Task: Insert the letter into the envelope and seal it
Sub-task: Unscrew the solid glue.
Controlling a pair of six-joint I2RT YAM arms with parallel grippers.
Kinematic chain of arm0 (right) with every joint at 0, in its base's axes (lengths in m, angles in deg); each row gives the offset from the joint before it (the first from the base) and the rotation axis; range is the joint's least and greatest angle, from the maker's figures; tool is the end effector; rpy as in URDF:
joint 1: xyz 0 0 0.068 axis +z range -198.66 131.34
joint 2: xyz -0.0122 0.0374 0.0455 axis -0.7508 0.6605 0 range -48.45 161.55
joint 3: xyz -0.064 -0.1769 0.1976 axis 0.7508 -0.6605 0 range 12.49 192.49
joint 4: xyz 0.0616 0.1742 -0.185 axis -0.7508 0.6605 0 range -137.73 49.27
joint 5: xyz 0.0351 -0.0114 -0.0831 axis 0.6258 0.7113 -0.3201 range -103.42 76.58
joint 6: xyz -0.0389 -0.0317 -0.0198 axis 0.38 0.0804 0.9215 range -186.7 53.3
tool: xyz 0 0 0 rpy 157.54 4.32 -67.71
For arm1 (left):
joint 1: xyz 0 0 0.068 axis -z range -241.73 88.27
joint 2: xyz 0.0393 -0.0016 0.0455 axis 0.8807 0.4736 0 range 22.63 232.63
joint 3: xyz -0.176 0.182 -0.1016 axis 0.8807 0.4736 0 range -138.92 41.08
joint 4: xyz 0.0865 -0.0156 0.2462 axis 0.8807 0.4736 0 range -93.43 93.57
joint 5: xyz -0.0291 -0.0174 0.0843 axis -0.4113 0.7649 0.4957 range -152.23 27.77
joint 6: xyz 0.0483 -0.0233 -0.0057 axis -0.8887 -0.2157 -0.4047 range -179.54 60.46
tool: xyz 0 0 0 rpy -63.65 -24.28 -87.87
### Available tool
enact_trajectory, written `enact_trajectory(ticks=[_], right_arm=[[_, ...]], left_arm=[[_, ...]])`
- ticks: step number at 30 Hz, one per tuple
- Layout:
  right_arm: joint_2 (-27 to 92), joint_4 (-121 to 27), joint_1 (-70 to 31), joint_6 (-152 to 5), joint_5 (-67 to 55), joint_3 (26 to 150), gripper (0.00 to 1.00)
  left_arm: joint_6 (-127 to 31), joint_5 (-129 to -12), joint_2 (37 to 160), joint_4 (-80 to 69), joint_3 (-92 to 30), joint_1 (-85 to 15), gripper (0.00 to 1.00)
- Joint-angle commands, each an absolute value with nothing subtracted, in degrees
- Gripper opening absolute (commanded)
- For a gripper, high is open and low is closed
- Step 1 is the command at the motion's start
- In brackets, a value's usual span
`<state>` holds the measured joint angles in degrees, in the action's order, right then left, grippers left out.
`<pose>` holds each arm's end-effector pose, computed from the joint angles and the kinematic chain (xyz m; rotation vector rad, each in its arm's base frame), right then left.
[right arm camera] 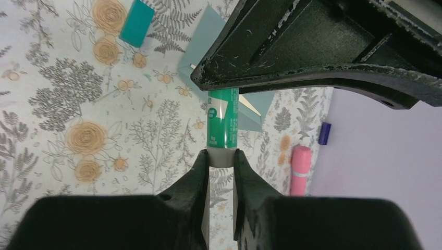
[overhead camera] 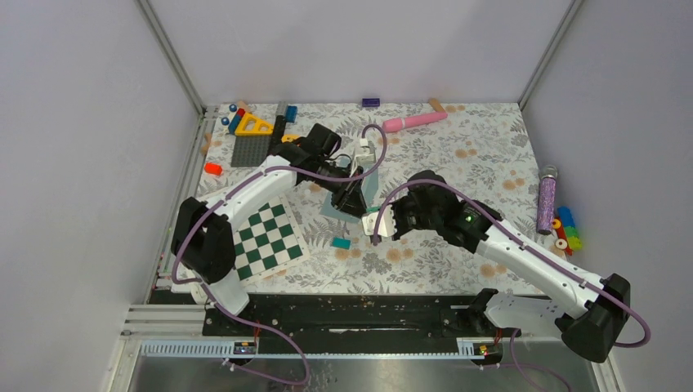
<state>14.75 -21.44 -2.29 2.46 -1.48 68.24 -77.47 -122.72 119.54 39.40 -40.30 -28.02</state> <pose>0.1618 0.1804 0.3164 -1.8757 1.0411 -0.0067 0.2754 -0.2210 0.2898 1.3820 1.9594 -1.4583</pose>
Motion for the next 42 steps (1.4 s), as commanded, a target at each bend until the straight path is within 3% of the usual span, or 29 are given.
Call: enact_trajectory(ticks=[1, 12, 15, 17, 21, 24, 26, 30, 35, 42], right_arm=[[13.9, -17.2, -1.8, -2.9, 3.1, 69.9, 0.09], [17.1, -13.7, -6.4, -16.5, 15.1, 75.2, 0.06], [17.7, -13.7, -8.4, -20.3, 18.1, 76.2, 0.05], [18.0, -13.6, -8.6, -21.0, 18.3, 76.3, 0.05], [17.5, -14.2, -8.6, -20.1, 16.6, 75.9, 0.03], [16.2, -15.1, -8.6, -19.5, 15.1, 75.1, 0.03], [15.1, -15.8, -8.6, -19.0, 14.4, 74.3, 0.03], [12.5, -15.7, -8.4, -16.3, 14.2, 72.9, 0.02], [11.1, -15.8, -5.6, -11.0, 6.7, 71.0, 0.01], [12.3, -17.0, -2.5, -4.6, -2.8, 69.9, 0.00]], left_arm=[[-83.2, -120.8, 114.9, 41.2, -42.8, -27.4, 0.00], [-91.7, -109.5, 106.7, 42.9, -39.9, -22.0, 0.00], [-91.6, -108.3, 104.6, 41.0, -38.5, -21.6, 0.07], [-91.2, -108.5, 103.5, 40.1, -37.8, -21.6, 0.20], [-90.3, -109.3, 104.1, 39.9, -38.0, -21.6, 0.59], [-89.5, -110.6, 105.7, 40.1, -38.4, -21.9, 0.76], [-88.5, -112.5, 107.6, 40.5, -38.9, -22.5, 0.80], [-85.4, -121.7, 116.2, 44.5, -44.2, -25.9, 0.98], [-83.1, -128.4, 126.6, 50.8, -51.7, -27.9, 0.99], [-81.1, -136.8, 130.3, 50.6, -52.4, -28.1, 0.93]])
